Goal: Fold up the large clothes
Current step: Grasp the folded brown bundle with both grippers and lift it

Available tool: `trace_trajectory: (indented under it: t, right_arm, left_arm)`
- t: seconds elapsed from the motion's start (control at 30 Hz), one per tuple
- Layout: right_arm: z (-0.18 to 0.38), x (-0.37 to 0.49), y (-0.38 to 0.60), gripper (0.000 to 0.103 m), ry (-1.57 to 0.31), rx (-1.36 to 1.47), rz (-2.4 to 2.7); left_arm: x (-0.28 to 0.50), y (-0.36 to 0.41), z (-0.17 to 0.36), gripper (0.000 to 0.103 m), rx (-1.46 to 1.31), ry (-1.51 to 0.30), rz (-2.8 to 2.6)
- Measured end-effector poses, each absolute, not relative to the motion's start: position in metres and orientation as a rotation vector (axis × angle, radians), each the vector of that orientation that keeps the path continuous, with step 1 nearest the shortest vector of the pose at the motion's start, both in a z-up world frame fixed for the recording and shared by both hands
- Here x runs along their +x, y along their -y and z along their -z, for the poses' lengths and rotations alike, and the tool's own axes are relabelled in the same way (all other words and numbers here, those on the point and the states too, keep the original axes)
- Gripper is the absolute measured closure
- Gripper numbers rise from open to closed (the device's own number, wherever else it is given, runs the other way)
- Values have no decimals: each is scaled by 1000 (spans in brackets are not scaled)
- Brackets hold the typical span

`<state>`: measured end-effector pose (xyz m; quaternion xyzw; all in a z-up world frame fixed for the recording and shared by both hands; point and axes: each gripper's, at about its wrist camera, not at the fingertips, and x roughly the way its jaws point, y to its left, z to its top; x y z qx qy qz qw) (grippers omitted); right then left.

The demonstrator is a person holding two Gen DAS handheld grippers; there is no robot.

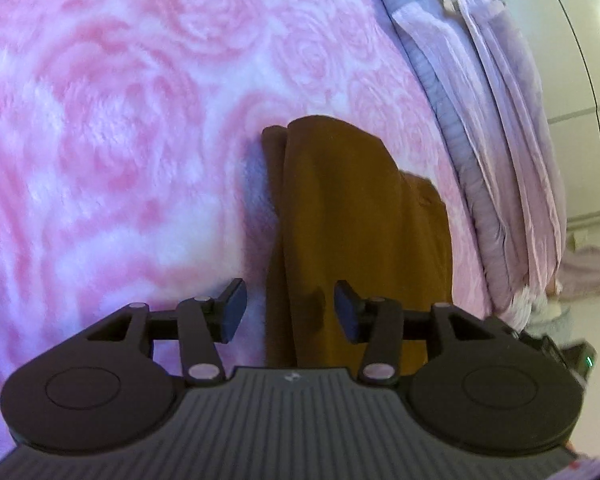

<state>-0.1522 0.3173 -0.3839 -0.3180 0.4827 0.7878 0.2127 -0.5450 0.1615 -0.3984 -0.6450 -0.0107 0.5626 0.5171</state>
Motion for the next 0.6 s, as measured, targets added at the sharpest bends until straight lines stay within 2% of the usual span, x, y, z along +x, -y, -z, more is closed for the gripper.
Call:
trace_trajectory:
  t: [0.17,0.2,0.23,0.27,0.3,0.33,0.43,0.53,0.6]
  right_arm:
    - [432,-187,-368,23,-1499,-1072,-2290]
    - [440,-192,-374,23,-1518,-1104,-2297]
    - [444,-197,-378,25,-1527,-1117,-2309]
    - [447,-200,-379,29,-1529,-1110,-2329]
    - [448,-202,-378,58,-1535,-1094,-2350]
    - [450,-200,-377,68,-1564,-1090,-2350]
    - [452,-192,-367,78,-1627,-991,-2317]
    - [451,-179,-343,80,-1730,-879,-2226]
    - [450,-182,-315,77,-1751,-866,-2177]
  left_arm:
    - [-543,-164,408,60,-1574,126,-1367]
    - [-543,-164,409,63,-1578,141,-1366]
    - [-543,-164,411,73,-1581,154,-1360]
    - [-542,-166,412,84,-1580,157,-1362]
    - [-543,-169,413,95,-1575,155,-1350]
    - [-544,-171,411,96,-1567,143,-1353]
    - [-551,-183,401,96,-1494,72,-1348]
    - [-575,-200,388,97,-1422,35,-1374]
    - [-590,-214,383,97,-1392,1,-1367]
